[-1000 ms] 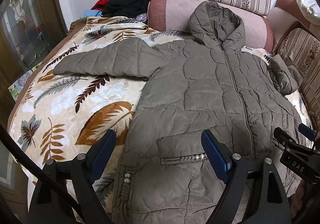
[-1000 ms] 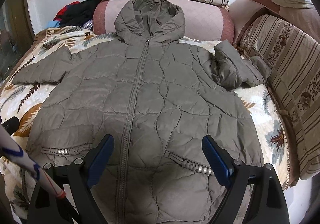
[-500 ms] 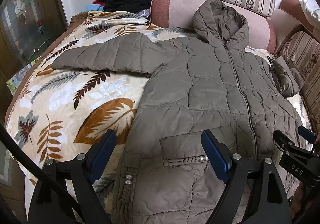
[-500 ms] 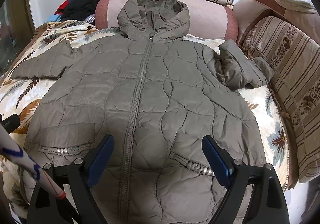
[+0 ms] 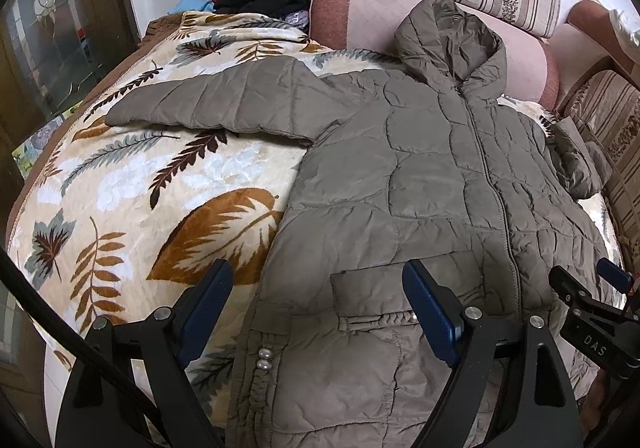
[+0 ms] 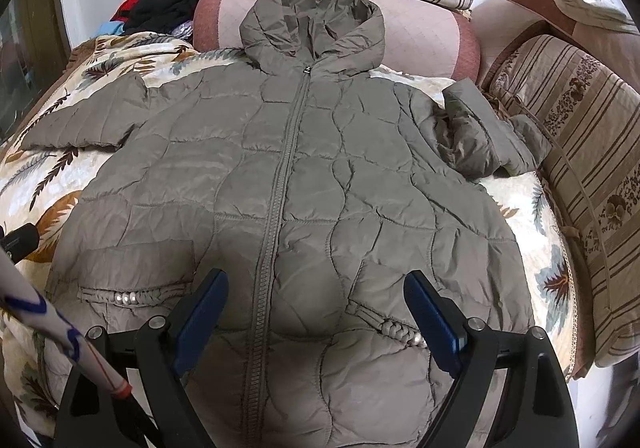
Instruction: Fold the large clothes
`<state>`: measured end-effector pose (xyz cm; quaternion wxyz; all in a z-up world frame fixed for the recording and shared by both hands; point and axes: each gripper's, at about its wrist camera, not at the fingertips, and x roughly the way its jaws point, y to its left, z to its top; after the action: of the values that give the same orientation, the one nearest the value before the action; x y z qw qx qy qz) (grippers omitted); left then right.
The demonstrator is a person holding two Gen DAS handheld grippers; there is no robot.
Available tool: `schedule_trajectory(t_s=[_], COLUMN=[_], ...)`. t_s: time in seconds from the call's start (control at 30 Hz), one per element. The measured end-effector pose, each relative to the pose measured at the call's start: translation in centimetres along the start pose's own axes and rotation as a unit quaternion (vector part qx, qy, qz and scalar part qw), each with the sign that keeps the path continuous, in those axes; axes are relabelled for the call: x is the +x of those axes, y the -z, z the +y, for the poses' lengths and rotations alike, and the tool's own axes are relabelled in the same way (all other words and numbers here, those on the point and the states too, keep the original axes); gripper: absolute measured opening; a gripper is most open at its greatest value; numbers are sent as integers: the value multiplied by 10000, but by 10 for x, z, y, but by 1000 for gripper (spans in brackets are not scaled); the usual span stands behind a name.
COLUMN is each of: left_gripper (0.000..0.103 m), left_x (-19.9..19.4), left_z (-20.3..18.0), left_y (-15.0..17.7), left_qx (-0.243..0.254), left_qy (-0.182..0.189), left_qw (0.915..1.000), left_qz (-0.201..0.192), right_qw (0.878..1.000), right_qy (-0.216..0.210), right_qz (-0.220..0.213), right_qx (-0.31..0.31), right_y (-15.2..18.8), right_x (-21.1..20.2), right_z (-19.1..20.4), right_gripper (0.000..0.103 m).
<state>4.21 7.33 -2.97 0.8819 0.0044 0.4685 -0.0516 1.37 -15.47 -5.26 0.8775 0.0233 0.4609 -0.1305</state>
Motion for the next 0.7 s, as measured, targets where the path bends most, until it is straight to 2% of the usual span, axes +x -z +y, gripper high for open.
schedule_trajectory(t_s=[0.5,0.7], left_gripper=[86,86], left_x=[20,32], left_z=[21,41], left_y=[1,-8], left_qx=[-271,-416], left_qy=[-75,-138], left_qw=[9995,9989], left_qz=[145,170], right_qw=[9998,9995], right_qy=[21,49], right_qz=[141,181], right_qx=[-112,-243], right_y=[0,-6], right_x=[12,16], right_z=[10,19], right_gripper=[92,92])
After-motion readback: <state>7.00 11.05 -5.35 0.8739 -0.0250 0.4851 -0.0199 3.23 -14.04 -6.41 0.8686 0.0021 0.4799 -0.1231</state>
